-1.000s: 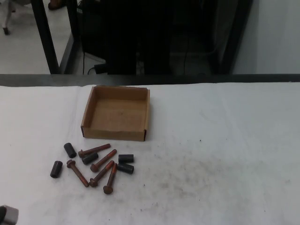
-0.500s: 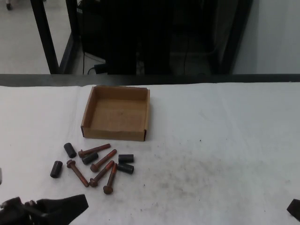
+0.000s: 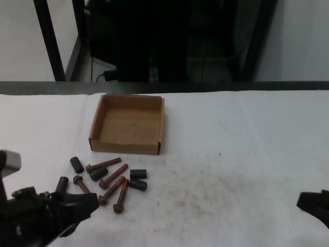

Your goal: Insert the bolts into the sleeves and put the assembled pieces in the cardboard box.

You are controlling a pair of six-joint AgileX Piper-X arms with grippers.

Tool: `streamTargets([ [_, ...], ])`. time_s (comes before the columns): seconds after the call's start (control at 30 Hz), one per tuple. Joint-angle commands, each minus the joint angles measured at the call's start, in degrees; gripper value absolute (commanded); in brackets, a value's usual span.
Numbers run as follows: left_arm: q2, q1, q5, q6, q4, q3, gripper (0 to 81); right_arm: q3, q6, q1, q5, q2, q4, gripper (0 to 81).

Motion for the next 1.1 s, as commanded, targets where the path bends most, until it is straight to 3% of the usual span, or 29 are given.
streamTargets([
  [0.0,4.27,-0.14,-4.78,2.35,4.58,-4.65,24.3,-2.38,-3.03,-0.19,-0.84,2.64,-0.67,16.0],
  [0.17,9.20,-0.14,-12.05,2.52,10.97,-9.18,24.3,-6.04,-4.95,-0.19,-2.59,9.41,-0.67,16.0],
  [0.37,14.53,-0.14,-11.60,2.52,11.52,-12.78,24.3,-8.54,-6.59,-0.19,-3.82,14.27,-0.26,16.1],
  [0.57,15.89,-0.14,-13.73,2.14,11.58,-14.11,24.3,-9.61,-7.09,-0.19,-3.82,15.96,-0.29,28.4],
  [0.83,15.89,-0.14,-13.24,1.99,11.93,-14.35,24.3,-9.72,-7.09,-0.19,-6.35,15.96,-0.13,28.4],
  [1.07,15.11,-0.01,-13.24,2.76,20.61,-17.83,24.3,-11.31,-11.82,0.19,-8.11,19.20,0.33,28.4],
])
